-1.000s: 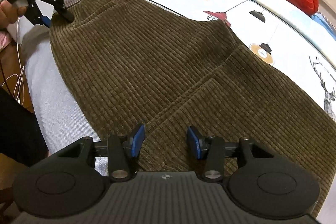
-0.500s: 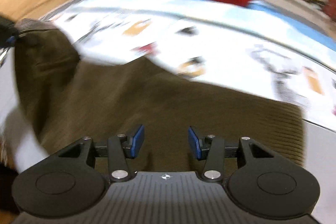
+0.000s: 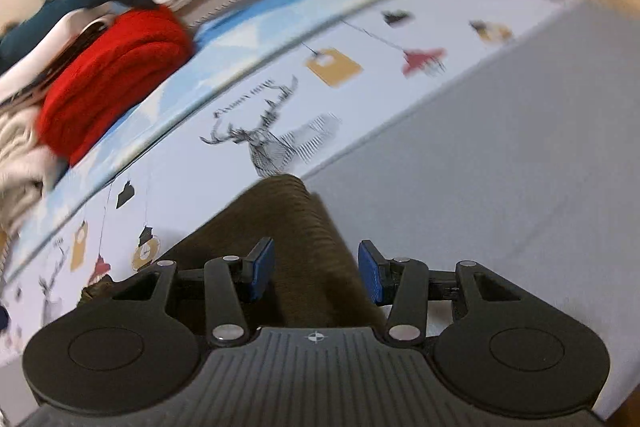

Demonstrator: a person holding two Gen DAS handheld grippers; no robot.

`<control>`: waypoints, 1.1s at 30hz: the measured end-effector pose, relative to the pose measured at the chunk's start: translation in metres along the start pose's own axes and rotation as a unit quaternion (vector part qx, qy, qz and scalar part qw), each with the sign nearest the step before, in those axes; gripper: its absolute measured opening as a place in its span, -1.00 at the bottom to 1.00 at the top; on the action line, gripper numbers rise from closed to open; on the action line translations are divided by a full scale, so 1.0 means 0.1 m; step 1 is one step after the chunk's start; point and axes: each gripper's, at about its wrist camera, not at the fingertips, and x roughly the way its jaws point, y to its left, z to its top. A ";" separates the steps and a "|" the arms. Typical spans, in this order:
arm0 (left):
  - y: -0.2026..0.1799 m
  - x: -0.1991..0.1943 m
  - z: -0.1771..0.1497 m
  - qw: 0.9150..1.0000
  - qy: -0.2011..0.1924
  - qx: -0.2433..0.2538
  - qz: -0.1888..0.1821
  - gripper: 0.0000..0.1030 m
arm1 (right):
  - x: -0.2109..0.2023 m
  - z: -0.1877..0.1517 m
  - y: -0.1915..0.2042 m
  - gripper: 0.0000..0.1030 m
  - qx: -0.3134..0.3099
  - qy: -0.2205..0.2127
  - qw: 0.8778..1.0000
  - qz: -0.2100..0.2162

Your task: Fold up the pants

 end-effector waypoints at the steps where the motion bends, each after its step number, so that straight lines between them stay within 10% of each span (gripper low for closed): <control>1: 0.10 -0.03 0.03 1.000 0.000 -0.021 0.016 0.00 | 0.03 0.00 0.02 -0.05 -0.006 0.008 1.000 0.009; 8: 0.47 -0.08 -0.03 0.985 0.081 0.008 0.153 0.01 | 0.36 -0.22 0.41 0.41 -0.071 0.117 0.987 0.083; 14: 0.72 0.01 -0.29 0.971 0.094 0.023 0.220 -0.01 | 0.63 -0.47 0.64 0.77 -0.127 0.169 0.977 0.012; 22: 0.94 -0.13 -0.31 0.964 0.083 0.044 0.248 0.01 | 0.38 -0.42 0.91 -0.41 -0.184 0.103 0.977 0.042; 26: 0.98 -0.18 -0.25 0.967 0.076 0.022 0.241 0.01 | -0.09 -0.15 0.75 -0.47 -0.175 0.019 0.980 0.096; 29: 0.93 -0.13 -0.24 0.970 0.080 0.027 0.229 0.01 | -0.21 0.01 0.54 -0.47 -0.177 -0.020 0.982 0.057; 33: 0.81 0.05 -0.28 0.970 0.103 0.057 0.214 0.01 | 0.23 -0.09 0.40 -0.41 -0.195 0.086 0.977 0.006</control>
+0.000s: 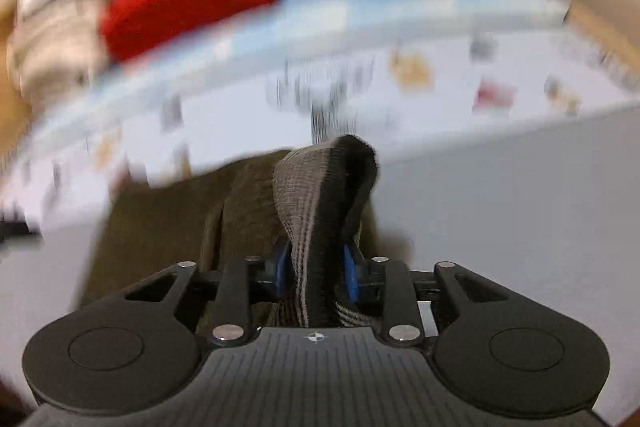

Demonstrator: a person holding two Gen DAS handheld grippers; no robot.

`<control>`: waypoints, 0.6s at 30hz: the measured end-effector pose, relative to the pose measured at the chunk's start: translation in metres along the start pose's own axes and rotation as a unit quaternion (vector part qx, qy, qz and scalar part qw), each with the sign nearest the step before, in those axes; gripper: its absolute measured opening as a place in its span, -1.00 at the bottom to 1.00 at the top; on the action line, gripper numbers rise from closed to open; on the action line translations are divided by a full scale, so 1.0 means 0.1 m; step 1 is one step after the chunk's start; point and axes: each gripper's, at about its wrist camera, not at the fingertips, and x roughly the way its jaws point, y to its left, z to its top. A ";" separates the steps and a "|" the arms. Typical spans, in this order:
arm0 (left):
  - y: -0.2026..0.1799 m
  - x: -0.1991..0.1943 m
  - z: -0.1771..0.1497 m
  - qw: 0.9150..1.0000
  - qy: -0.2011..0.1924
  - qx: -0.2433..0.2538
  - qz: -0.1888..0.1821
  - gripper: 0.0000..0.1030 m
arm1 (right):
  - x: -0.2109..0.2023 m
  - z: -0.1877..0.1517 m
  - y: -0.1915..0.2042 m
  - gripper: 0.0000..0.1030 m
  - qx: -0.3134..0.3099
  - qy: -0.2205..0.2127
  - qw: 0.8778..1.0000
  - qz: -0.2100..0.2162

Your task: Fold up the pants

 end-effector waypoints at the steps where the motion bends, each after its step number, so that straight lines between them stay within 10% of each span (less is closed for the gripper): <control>1: -0.04 0.03 -0.01 1.000 0.004 0.006 -0.004 0.01 | 0.01 -0.01 -0.01 -0.39 0.005 -0.009 1.000 -0.013; 8: -0.28 0.09 -0.14 0.992 0.033 0.072 -0.095 0.00 | -0.29 0.05 -0.02 -0.15 0.000 -0.078 0.997 0.014; 13: -0.58 0.51 -0.56 0.964 0.156 0.200 -0.079 -0.03 | 0.21 -0.11 -0.27 0.25 0.054 0.056 0.997 -0.009; 18: -0.32 0.41 -0.32 0.982 0.121 0.111 -0.094 -0.04 | 0.00 -0.06 -0.30 0.13 0.060 0.016 0.998 0.008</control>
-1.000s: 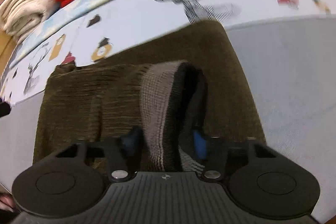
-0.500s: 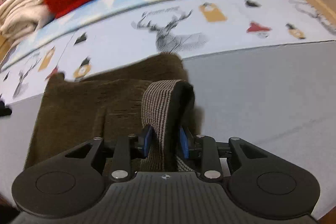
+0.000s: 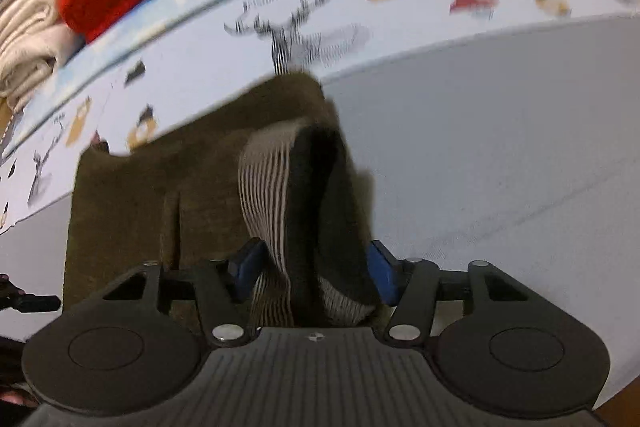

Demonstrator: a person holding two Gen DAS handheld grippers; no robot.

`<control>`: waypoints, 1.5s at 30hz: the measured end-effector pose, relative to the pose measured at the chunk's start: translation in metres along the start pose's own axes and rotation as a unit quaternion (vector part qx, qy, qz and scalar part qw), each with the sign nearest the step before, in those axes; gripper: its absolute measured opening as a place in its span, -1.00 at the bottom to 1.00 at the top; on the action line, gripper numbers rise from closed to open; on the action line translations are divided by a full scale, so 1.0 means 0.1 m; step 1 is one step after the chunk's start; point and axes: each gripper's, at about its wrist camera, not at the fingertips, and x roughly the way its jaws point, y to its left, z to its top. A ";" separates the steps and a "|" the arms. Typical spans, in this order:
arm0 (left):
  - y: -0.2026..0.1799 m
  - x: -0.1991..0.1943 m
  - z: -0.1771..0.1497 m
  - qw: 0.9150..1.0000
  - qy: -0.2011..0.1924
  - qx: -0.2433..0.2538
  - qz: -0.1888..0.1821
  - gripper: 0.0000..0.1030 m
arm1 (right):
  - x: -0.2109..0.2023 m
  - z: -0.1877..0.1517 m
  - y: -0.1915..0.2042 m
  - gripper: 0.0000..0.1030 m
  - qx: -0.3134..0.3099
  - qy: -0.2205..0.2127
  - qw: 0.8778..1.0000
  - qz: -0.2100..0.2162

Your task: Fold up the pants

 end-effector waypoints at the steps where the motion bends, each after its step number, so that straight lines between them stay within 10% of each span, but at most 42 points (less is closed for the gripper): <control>1: 0.10 -0.06 0.04 0.999 -0.020 -0.030 -0.005 -0.04 | -0.01 -0.01 -0.01 0.12 0.000 0.002 1.000 0.007; 7: 0.52 -0.16 0.22 0.978 -0.090 -0.186 -0.013 -0.26 | 0.13 -0.15 -0.08 0.26 -0.004 0.041 0.999 0.000; 15: 0.54 0.21 0.51 0.973 -0.076 -0.219 -0.003 -0.50 | 0.06 -0.19 -0.18 0.24 0.006 0.034 0.999 0.026; 19: 0.67 0.57 0.50 0.970 0.015 -0.239 0.046 0.21 | 0.14 -0.16 -0.16 0.54 0.004 0.038 0.999 0.032; 24: 0.85 0.46 0.46 0.952 -0.018 -0.304 -0.010 0.41 | 0.29 -0.12 -0.12 0.65 -0.006 0.049 0.998 0.035; 32: 0.90 0.87 0.35 0.935 0.050 -0.339 -0.088 0.59 | 0.49 -0.03 -0.14 0.65 0.019 0.062 0.995 0.074; 37: 0.92 0.85 0.36 0.942 0.034 -0.325 -0.084 -0.25 | 0.40 -0.01 -0.05 0.15 0.012 0.032 0.997 0.072; 45: 1.08 0.19 0.53 0.950 -0.118 -0.290 -0.008 -0.52 | 0.30 0.29 0.28 -0.11 -0.002 -0.045 0.991 0.125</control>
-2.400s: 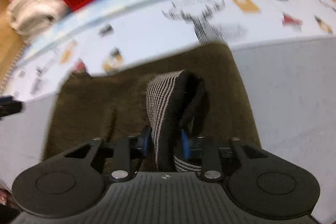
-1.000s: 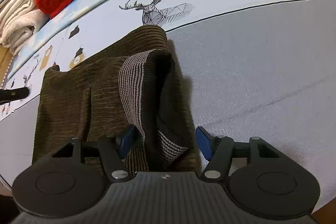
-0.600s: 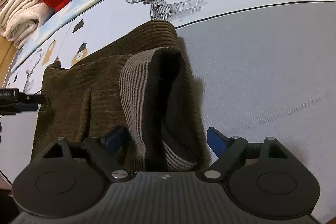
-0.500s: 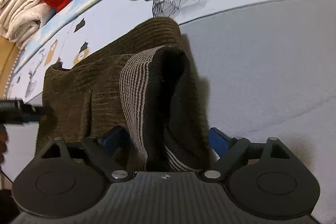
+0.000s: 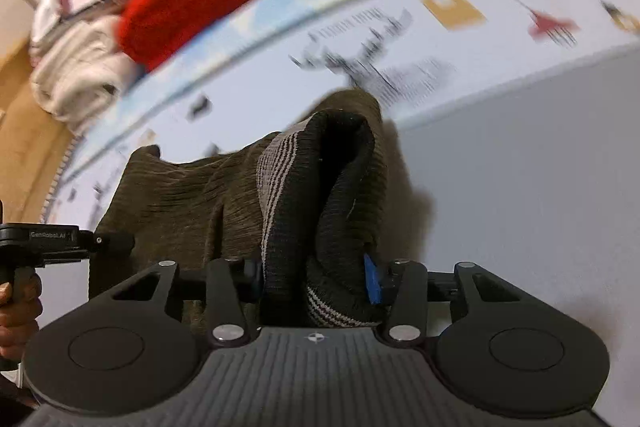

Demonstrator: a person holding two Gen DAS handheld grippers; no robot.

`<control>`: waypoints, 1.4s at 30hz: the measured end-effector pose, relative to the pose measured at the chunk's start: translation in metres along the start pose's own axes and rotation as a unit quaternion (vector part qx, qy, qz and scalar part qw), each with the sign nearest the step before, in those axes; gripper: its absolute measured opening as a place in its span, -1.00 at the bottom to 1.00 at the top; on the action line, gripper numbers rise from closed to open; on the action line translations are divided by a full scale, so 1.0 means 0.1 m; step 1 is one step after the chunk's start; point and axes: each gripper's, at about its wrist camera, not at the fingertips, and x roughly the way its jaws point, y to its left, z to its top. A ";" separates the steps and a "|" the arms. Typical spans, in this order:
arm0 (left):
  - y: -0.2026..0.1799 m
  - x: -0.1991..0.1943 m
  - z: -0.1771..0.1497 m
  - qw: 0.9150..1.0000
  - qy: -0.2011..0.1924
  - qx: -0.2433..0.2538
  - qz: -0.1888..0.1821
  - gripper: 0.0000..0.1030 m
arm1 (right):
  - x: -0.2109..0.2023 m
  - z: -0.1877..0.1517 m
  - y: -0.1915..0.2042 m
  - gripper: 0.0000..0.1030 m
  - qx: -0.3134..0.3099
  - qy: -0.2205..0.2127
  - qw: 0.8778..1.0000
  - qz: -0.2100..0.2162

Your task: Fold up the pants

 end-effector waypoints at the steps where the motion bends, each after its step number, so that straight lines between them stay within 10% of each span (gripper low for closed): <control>1: 0.03 -0.06 0.05 1.000 -0.021 0.002 0.008 -0.55 | 0.03 0.07 0.08 -0.11 -0.005 -0.012 1.000 0.008; 7: 0.33 -0.42 0.30 0.987 -0.136 -0.019 0.082 -0.59 | 0.32 0.46 0.39 0.03 -0.040 -0.065 0.997 0.001; 12: 0.26 -0.23 0.18 0.998 -0.046 0.034 0.007 -0.59 | 0.78 0.57 0.27 0.28 -0.024 -0.018 0.993 -0.114; 18: -0.05 0.30 -0.26 0.981 0.097 0.165 0.029 -0.49 | 0.92 0.49 0.30 0.44 -0.052 0.028 0.990 -0.128; 23: -0.02 0.04 -0.15 0.990 0.048 0.124 0.043 -0.17 | 0.70 0.46 0.34 0.44 -0.034 -0.009 0.986 -0.166; 28: -0.16 -0.53 -0.24 0.989 -0.054 0.110 0.086 0.64 | 0.09 0.47 0.63 0.45 -0.072 -0.084 0.979 -0.174; 35: -0.55 -1.39 -0.58 0.978 -0.136 0.101 0.121 0.77 | -0.80 0.09 1.06 0.81 -0.135 -0.159 0.969 -0.134; 42: -0.89 -1.51 -1.09 0.972 -0.153 0.117 0.134 0.78 | -0.88 -0.39 1.16 0.86 -0.159 -0.135 0.968 -0.142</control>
